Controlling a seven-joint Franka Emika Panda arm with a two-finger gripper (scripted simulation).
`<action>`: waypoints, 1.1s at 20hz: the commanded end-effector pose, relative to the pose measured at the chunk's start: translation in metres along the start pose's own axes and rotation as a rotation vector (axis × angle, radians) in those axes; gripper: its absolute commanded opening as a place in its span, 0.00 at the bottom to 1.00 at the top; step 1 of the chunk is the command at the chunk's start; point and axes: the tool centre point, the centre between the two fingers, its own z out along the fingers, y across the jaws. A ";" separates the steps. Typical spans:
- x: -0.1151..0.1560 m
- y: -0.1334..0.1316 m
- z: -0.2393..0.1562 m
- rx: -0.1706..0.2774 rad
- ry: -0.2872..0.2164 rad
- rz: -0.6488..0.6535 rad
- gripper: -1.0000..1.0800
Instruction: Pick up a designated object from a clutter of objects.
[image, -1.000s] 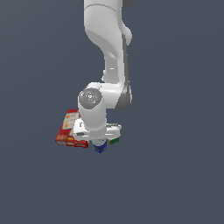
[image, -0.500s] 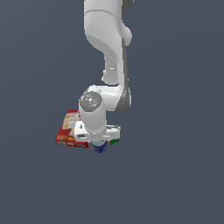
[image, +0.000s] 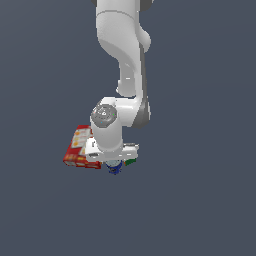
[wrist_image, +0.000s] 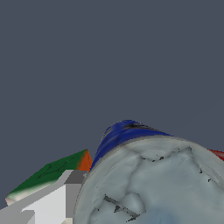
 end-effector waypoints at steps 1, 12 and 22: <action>0.002 -0.004 -0.007 -0.001 0.004 -0.001 0.00; 0.012 -0.062 -0.077 -0.001 0.004 -0.001 0.00; 0.027 -0.140 -0.173 -0.003 0.004 -0.001 0.00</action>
